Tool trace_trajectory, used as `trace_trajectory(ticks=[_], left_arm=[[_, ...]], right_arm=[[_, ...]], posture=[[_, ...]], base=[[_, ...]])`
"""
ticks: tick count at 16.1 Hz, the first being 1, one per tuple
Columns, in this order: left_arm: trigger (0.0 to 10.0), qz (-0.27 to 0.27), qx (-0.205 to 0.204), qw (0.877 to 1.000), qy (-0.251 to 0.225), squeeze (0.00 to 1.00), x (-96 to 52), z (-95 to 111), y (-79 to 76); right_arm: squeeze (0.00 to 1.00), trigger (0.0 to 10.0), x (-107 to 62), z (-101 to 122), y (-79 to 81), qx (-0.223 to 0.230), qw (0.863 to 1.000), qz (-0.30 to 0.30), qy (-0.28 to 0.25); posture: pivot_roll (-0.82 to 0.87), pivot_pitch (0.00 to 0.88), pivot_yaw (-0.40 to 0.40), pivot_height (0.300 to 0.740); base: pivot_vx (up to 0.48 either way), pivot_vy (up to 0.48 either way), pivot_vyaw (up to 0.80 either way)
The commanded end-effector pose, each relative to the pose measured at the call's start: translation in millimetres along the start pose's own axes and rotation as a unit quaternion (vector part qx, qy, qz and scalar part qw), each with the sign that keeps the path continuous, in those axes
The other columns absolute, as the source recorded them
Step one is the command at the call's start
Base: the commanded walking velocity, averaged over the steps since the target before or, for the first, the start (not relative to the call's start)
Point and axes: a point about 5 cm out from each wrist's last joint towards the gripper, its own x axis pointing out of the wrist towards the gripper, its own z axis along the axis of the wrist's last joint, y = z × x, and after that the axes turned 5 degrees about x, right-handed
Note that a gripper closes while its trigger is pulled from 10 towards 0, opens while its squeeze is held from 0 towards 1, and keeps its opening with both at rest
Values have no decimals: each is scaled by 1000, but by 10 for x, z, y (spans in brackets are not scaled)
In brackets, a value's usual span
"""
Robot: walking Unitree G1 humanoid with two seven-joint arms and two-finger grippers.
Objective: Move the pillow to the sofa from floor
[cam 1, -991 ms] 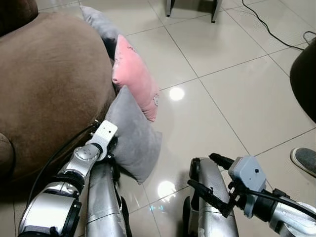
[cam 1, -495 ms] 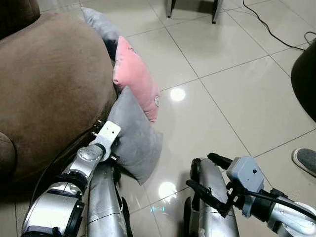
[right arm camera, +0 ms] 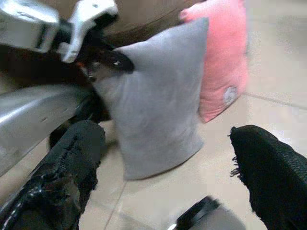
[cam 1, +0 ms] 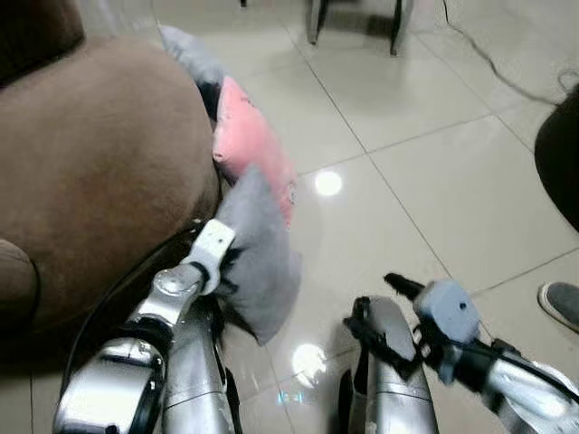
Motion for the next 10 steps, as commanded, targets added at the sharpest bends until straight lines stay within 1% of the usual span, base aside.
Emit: trace_trajectory(ticks=[1,2,3,4,5,6,7,9,10], left_arm=[[0,1,-7,999,-47,0,-4,163,37],[0,25,-27,994,-103,0,-75,382,69],[0,28,-26,992,-116,0,-97,434,70],[0,53,-5,987,-150,0,-225,569,100],[0,64,2,984,-164,0,-289,636,111],[0,85,-1,976,-199,0,-432,799,110],[0,98,-18,967,-233,0,-568,931,71],[0,110,-46,960,-255,0,-741,943,-26],[0,125,-67,957,-251,0,-875,885,-80]], right_arm=[[0,10000,10,-36,-4,4,1000,-9,5],[0,10000,41,-65,-85,7,999,-36,5],[0,10000,50,-78,-110,5,999,-42,8],[0,10000,58,-99,-162,-1,997,-79,15],[0,10000,69,-97,-194,2,995,-101,12],[0,10000,99,-57,-249,21,990,-140,-7],[0,10000,143,-30,-317,36,984,-175,-22],[0,10000,209,-8,-346,40,979,-197,-31],[0,10000,253,18,-358,41,976,-208,-41]], posture=[[-59,84,25,509],[-57,31,29,509],[-57,31,29,509],[-61,6,31,509],[-64,0,35,509],[-51,0,40,514],[-47,0,42,524],[-45,0,49,534],[-43,0,46,544]], base=[[0,0,0],[0,0,0],[0,0,0],[0,0,0],[0,0,0],[0,0,0],[0,0,0],[0,0,0],[0,0,0]])
